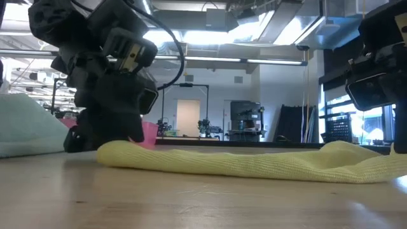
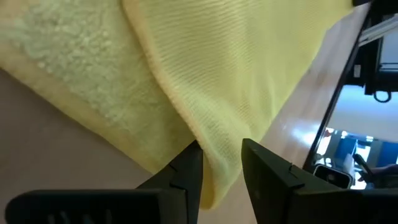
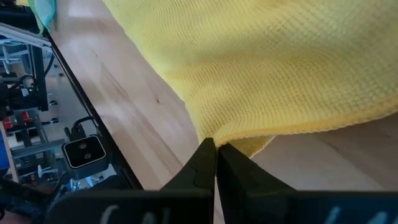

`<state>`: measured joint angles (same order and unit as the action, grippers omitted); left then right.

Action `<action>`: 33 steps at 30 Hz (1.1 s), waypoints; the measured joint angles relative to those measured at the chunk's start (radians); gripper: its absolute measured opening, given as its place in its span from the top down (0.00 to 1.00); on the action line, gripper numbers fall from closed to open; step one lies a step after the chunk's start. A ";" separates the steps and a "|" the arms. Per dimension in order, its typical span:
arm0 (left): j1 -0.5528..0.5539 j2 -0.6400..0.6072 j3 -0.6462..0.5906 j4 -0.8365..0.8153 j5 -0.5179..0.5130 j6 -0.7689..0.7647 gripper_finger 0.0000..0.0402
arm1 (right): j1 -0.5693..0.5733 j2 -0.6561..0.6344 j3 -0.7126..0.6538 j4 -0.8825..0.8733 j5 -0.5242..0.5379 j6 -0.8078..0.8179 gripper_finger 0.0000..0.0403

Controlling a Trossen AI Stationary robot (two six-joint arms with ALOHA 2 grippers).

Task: Fold microfiber towels
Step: Fold the right yellow microfiber towel on the table

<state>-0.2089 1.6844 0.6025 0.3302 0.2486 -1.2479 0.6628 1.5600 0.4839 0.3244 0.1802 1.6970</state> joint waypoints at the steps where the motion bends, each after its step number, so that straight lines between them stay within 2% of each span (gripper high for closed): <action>1: 0.000 0.000 0.000 -0.004 0.008 0.000 0.74 | 0.000 0.000 0.000 0.000 0.000 0.000 0.98; 10: -0.033 -0.003 0.000 0.004 0.031 0.045 0.75 | 0.000 0.000 0.000 0.002 -0.020 0.000 0.98; 13: -0.043 -0.011 0.000 0.006 0.022 0.053 0.80 | 0.000 0.000 0.001 0.023 -0.020 0.001 0.98; 19: -0.038 -0.031 0.001 0.030 -0.031 0.058 0.97 | 0.000 0.000 0.011 0.023 -0.043 0.000 0.98; 22: -0.028 -0.050 -0.001 0.031 -0.031 0.071 0.99 | 0.000 0.000 0.011 0.029 -0.087 0.001 0.98; 28: 0.000 -0.162 -0.001 0.019 -0.045 0.096 1.00 | 0.001 -0.034 0.011 0.220 -0.131 -0.010 0.98; 33: 0.033 -0.304 -0.001 -0.006 -0.140 0.137 1.00 | 0.000 -0.122 0.021 0.269 -0.136 -0.082 0.98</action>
<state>-0.1759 1.3808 0.6018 0.3246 0.1089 -1.1108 0.6632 1.4379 0.5054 0.5938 0.0440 1.6155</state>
